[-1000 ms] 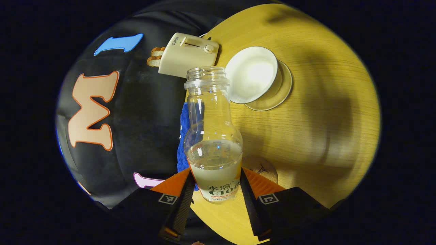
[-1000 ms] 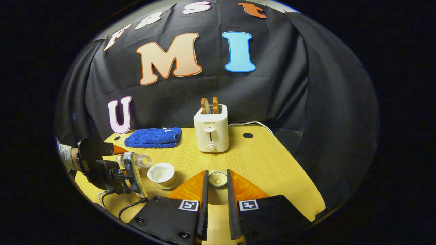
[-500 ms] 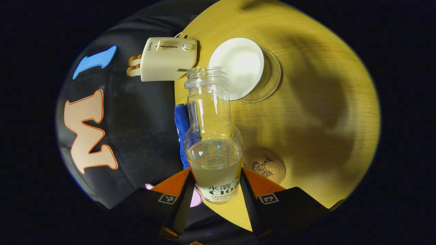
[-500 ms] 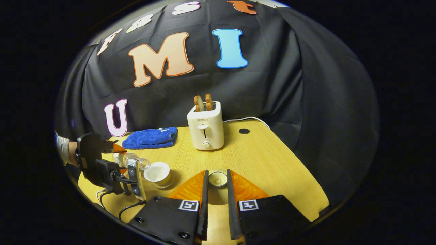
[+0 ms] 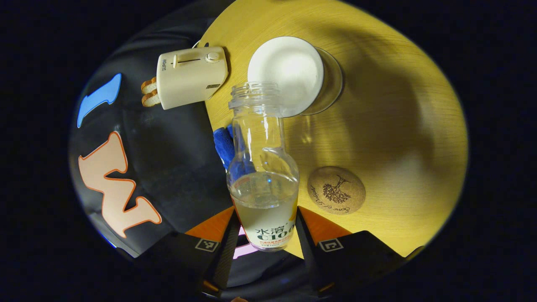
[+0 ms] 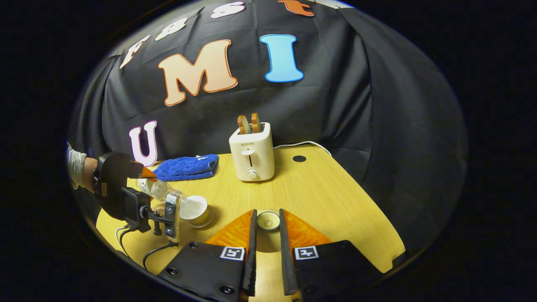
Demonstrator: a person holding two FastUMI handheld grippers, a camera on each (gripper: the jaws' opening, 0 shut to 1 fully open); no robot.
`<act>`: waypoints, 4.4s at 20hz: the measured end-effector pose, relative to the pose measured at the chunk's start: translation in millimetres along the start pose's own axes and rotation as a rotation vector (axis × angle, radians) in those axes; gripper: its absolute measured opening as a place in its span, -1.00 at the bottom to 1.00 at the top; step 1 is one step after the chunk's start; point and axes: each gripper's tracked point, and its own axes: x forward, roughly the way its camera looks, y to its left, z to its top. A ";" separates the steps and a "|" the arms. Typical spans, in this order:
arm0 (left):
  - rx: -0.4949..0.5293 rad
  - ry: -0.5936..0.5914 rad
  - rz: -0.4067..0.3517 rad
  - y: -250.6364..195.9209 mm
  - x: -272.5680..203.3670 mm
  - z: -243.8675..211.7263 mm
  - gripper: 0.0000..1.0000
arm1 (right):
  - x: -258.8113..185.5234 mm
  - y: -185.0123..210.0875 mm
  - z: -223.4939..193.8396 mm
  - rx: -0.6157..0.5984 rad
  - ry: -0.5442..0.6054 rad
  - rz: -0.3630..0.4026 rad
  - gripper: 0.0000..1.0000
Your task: Open the teacup lid with one hand, grasp the water bottle and pour water into the teacup with the other hand; after pouring, place the water bottle on the coaster and then close the teacup lid.
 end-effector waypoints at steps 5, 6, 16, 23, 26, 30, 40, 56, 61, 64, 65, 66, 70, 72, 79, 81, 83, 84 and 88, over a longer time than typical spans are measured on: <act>0.068 0.037 0.008 9.5 -3.0 -2.9 0.42 | -3.7 -2.2 -0.7 0.002 -0.006 0.001 -0.42; 0.079 0.038 0.011 10.8 -3.3 -3.6 0.43 | -4.4 -2.4 -1.7 0.004 -0.006 0.001 -0.42; 0.138 0.007 0.047 21.4 -12.4 10.4 0.32 | -2.8 -4.5 -6.6 0.025 0.004 0.002 -0.39; 0.171 -0.004 0.093 36.3 -23.8 15.6 0.31 | -2.6 -1.9 -4.6 0.028 -0.003 0.009 -0.42; 0.203 0.010 0.108 41.3 -26.7 13.4 0.33 | -2.9 -1.4 -4.5 0.031 -0.005 0.010 -0.42; 0.250 0.035 0.113 45.9 -30.6 6.8 0.33 | -5.2 -0.6 -7.9 0.034 -0.004 0.013 -0.42; 0.242 0.033 0.081 38.9 -33.0 4.8 0.32 | -6.5 4.3 -5.6 0.039 -0.016 0.032 -0.43; -0.068 -0.064 -0.008 -1.4 -24.1 -2.2 0.31 | -12.9 32.0 6.9 -0.036 -0.015 0.070 -0.47; -0.413 -0.216 -0.009 -7.9 -27.0 11.4 0.31 | -13.9 43.8 10.0 -0.058 -0.010 0.078 -0.47; -0.602 -0.235 -0.021 -14.2 -18.8 10.7 0.31 | -16.0 48.7 11.4 -0.088 0.002 0.077 -0.47; -0.686 -0.251 -0.027 -17.0 -15.9 12.7 0.31 | -16.1 51.5 12.0 -0.102 0.009 0.077 -0.47; -0.781 -0.275 -0.029 -19.4 -13.6 15.7 0.31 | -16.0 53.8 12.1 -0.117 0.014 0.078 -0.47; -1.074 -0.359 -0.011 -24.0 -16.2 18.3 0.31 | -16.7 72.1 12.3 -0.176 0.039 0.089 -0.47; -1.165 -0.394 0.006 -22.1 -11.9 17.1 0.31 | -17.2 82.7 11.8 -0.197 0.053 0.097 -0.47; -1.464 -0.530 0.139 -10.3 -8.4 7.4 0.27 | -19.9 114.8 3.1 -0.236 0.111 0.103 -0.47; -1.519 -0.551 0.135 -12.5 -1.0 6.8 0.29 | -20.8 120.9 -0.4 -0.250 0.126 0.097 -0.47; -1.573 -0.579 0.098 -17.3 4.1 13.2 0.31 | -22.3 125.9 -3.1 -0.262 0.135 0.091 -0.47; -1.591 -0.574 0.086 -20.6 6.1 14.7 0.34 | -23.4 127.6 -4.9 -0.267 0.141 0.088 -0.42; -1.614 -0.607 0.092 -15.9 10.4 18.6 0.33 | -25.5 136.6 -8.3 -0.274 0.151 0.078 -0.47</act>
